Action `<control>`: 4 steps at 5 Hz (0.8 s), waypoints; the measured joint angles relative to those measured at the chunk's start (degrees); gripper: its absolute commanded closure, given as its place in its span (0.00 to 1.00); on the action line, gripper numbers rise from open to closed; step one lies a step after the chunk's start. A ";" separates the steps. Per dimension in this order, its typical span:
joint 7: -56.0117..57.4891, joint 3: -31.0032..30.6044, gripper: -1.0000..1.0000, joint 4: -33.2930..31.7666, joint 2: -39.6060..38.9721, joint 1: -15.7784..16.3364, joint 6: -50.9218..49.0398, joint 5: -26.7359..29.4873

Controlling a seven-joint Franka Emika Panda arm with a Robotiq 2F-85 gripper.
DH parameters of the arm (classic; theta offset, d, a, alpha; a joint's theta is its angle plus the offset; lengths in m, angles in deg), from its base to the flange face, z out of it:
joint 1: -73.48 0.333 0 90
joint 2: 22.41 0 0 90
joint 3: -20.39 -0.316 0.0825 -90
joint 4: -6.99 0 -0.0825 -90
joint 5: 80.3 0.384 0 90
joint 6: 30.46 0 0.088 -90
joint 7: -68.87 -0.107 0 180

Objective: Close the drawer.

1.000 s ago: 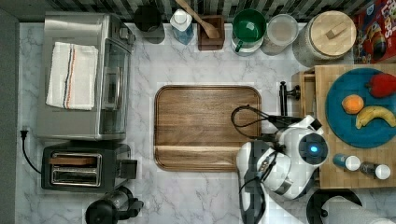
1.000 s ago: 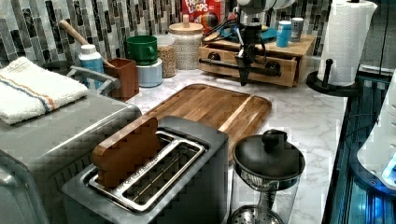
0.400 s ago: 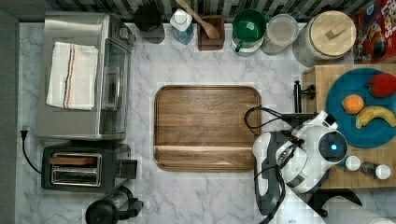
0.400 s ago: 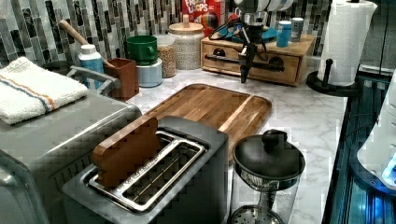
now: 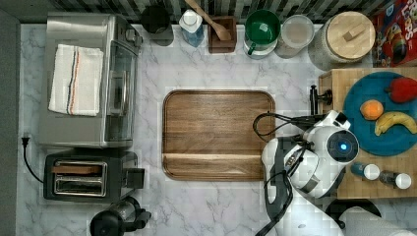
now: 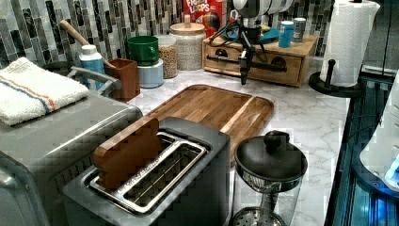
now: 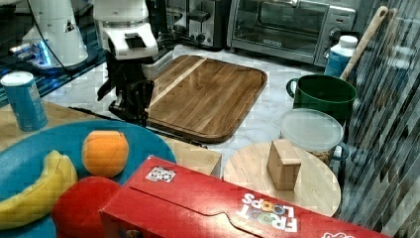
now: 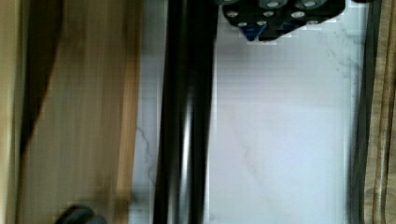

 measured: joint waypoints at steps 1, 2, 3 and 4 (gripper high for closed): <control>1.45 -0.52 0.67 1.34 -1.16 -0.18 -0.06 0.59; 1.96 -1.40 0.67 3.69 -2.17 -0.13 -1.96 0.98; 2.01 -2.80 0.67 5.37 -3.25 -0.08 -2.41 0.91; 2.01 -2.74 0.67 6.04 -3.57 -0.32 -2.46 2.66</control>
